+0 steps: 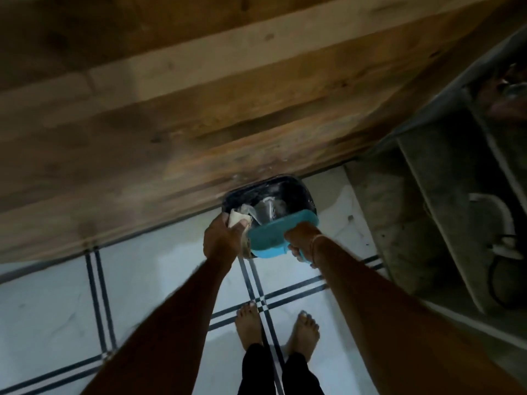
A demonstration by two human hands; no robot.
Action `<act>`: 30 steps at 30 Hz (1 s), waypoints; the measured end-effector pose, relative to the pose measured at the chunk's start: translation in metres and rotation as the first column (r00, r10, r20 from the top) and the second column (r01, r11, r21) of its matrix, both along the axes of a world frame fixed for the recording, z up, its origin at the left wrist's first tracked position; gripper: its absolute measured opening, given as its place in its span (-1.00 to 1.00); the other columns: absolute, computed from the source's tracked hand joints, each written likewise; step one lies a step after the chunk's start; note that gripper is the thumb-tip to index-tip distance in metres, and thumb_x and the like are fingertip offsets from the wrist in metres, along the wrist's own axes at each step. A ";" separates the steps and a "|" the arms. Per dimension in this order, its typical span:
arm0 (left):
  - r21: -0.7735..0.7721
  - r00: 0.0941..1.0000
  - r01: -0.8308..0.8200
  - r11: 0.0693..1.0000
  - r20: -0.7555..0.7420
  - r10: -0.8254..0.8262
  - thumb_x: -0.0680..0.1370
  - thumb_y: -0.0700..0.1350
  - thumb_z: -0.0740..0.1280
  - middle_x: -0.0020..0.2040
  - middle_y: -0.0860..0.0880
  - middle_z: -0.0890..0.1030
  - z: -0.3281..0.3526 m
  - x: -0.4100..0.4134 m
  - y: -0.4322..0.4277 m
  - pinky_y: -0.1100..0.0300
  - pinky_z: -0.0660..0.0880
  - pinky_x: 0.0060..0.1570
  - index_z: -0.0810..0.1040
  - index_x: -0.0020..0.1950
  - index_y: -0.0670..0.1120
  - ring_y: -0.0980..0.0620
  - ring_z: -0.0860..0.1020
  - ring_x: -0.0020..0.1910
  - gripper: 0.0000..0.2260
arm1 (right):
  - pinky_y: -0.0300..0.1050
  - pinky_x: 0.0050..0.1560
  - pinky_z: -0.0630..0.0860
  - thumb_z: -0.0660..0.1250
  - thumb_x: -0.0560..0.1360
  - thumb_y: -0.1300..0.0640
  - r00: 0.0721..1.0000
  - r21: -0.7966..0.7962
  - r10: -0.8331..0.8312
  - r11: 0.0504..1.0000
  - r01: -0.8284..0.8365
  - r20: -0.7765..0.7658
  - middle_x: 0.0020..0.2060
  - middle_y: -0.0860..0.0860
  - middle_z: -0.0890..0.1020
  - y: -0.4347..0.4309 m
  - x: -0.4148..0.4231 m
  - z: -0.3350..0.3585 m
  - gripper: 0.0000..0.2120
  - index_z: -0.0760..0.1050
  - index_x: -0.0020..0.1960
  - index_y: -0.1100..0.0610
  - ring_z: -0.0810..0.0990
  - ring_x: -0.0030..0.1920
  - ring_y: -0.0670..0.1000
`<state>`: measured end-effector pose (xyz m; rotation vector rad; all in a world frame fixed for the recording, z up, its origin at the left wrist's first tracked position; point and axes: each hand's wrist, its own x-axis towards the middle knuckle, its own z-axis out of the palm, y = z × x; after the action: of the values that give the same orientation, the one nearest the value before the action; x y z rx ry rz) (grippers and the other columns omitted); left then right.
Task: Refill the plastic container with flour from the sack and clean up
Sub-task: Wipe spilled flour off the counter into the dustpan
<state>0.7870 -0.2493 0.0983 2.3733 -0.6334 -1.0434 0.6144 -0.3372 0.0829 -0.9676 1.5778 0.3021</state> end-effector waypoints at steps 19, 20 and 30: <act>-0.045 0.998 -0.064 0.997 0.004 0.064 0.55 0.03 0.43 0.05 0.02 0.71 -0.073 0.009 -0.029 0.18 0.46 -0.08 0.64 0.23 -0.01 0.02 0.61 -0.05 -0.72 | 0.00 0.01 0.50 0.39 0.61 0.16 0.966 -0.262 -0.223 0.932 0.251 0.131 -0.10 0.20 0.66 0.047 0.015 -0.124 -0.78 0.65 0.10 0.32 0.61 -0.04 0.16; -0.046 0.998 -0.058 0.997 0.010 0.058 0.54 0.03 0.43 0.06 0.01 0.71 -0.080 0.010 -0.029 0.15 0.51 -0.03 0.64 0.24 -0.01 0.00 0.63 -0.01 -0.71 | -0.02 0.05 0.52 0.42 0.59 0.13 0.983 -0.289 -0.170 0.939 0.184 0.072 -0.04 0.21 0.69 0.049 0.015 -0.133 -0.76 0.67 0.11 0.31 0.64 0.03 0.17; -0.065 0.994 -0.093 0.994 -0.056 0.089 0.54 0.02 0.45 0.11 -0.01 0.71 -0.092 -0.003 -0.026 0.03 0.63 0.11 0.63 0.20 0.01 0.00 0.67 0.02 -0.74 | 0.01 0.23 0.54 0.49 0.53 -0.03 0.973 -0.304 0.150 0.932 -0.200 -0.178 0.29 0.26 0.52 0.032 0.013 -0.150 -0.48 0.52 0.35 0.27 0.59 0.23 0.25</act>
<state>0.7843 -0.2748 0.0060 2.2863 -0.5281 -1.0259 0.6277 -0.3054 -0.0674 -1.3706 1.7150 0.2518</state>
